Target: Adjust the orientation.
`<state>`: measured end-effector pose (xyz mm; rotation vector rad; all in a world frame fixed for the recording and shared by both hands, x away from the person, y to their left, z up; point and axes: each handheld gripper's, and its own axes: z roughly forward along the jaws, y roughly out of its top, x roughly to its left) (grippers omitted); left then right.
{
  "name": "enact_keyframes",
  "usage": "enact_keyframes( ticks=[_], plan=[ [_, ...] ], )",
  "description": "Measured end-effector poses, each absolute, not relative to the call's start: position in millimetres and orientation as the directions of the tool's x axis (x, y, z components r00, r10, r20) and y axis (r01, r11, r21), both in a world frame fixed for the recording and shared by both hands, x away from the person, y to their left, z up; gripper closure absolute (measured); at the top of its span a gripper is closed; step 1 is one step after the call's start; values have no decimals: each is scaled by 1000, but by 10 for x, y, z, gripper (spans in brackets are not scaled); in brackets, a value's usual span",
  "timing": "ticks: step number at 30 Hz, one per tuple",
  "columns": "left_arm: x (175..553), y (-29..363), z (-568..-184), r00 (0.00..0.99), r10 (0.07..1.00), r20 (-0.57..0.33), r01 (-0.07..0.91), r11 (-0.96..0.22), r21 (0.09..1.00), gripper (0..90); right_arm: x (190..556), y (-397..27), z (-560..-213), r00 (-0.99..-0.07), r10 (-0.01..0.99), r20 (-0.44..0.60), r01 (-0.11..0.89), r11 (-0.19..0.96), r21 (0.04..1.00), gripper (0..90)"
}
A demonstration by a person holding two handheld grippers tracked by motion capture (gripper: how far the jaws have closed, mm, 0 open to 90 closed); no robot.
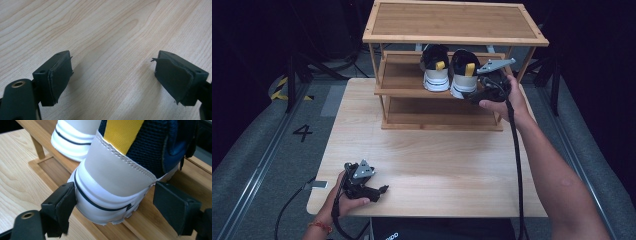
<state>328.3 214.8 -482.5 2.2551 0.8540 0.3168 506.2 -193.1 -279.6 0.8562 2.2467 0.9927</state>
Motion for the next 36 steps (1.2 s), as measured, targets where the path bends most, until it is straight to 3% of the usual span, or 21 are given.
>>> enact_keyframes(
  ticks=[5,19,21,36],
  plan=[
    [3284,2148,-4825,754,657,-16,487,-543,684,149,5149,-1928,-2792,-660,719,-218,335,541,771,245],
    [3289,2150,-4825,756,654,-16,485,-544,684,149,5412,-1869,-2834,-648,733,-207,377,544,750,244],
    [3293,2150,-4827,758,652,-13,481,-546,686,149,5371,-1886,-2818,-648,729,-221,367,553,748,285],
    [3294,2147,-4829,757,654,-19,487,-543,684,149,4887,-2044,-2852,-711,634,-303,308,668,677,248]
  ],
)
